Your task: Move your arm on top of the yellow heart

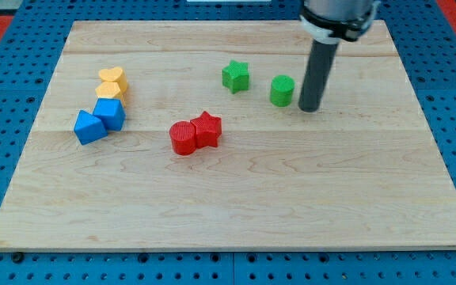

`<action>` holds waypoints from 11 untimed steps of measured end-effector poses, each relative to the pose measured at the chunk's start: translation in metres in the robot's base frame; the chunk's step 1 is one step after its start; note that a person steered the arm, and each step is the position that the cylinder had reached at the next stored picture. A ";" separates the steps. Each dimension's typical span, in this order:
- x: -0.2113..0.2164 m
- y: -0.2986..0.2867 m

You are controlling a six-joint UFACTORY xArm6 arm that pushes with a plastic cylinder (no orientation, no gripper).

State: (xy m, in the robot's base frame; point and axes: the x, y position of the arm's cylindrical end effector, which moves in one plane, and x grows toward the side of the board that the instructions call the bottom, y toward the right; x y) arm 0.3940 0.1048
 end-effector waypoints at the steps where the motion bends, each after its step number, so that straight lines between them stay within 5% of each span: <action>1: -0.017 -0.040; 4: -0.015 -0.019; 7: -0.019 -0.183; 10: -0.101 -0.352; 11: -0.081 -0.409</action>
